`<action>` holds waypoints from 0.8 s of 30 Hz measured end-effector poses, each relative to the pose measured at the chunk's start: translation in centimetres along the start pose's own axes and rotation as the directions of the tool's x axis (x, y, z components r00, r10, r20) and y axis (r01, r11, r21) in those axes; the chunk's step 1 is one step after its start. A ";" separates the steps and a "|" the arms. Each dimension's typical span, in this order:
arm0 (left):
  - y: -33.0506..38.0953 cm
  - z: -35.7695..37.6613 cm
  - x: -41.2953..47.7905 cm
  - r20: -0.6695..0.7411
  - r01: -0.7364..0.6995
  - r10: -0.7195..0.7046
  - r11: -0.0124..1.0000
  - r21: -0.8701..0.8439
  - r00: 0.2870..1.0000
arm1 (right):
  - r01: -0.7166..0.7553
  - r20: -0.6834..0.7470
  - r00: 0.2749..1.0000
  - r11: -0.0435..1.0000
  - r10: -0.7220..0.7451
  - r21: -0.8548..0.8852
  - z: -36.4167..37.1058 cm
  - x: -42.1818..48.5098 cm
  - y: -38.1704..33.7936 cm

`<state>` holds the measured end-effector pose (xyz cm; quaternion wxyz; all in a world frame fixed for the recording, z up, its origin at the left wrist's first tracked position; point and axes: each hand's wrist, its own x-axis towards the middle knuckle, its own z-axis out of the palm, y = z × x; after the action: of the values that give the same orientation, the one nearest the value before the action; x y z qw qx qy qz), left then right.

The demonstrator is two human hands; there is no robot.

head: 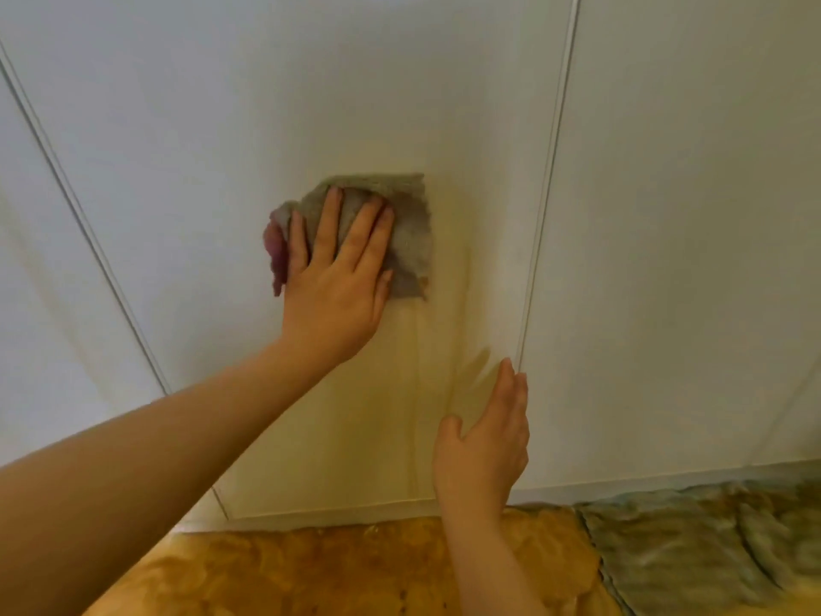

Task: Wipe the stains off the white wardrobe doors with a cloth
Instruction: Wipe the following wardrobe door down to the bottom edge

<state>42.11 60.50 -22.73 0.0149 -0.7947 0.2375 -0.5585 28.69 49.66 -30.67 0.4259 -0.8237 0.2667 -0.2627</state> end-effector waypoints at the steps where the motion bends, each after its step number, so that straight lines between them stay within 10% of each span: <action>1: 0.6 0.3 -0.2 -0.001 -0.014 0.013 1.000 -0.023 1.000 | -0.009 0.005 1.000 1.000 0.009 0.001 -0.1 0.0 0.0; 6: 0.3 1.5 -12.8 0.270 -0.485 0.484 0.872 -0.068 0.832 | -0.034 -0.002 0.999 0.998 0.034 0.055 -1.2 0.0 -0.5; 13: 1.2 0.5 -1.8 0.100 -0.228 0.230 0.973 -0.037 0.968 | -0.064 -0.048 0.996 0.990 0.070 0.122 -1.0 0.9 -0.3; 19: -2.3 1.4 -8.5 0.204 -0.681 0.683 0.727 -0.088 0.702 | -0.036 -0.056 0.998 0.995 0.042 0.095 -1.7 0.8 -0.2; 24: -1.1 -0.2 1.9 0.049 -0.389 0.387 0.919 0.062 0.921 | -0.049 -0.031 0.998 0.995 0.052 0.082 -1.4 0.6 0.0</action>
<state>42.79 60.77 -20.66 0.1576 -0.7408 0.3699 -0.5381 28.21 48.53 -29.84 0.4609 -0.7944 0.2835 -0.2760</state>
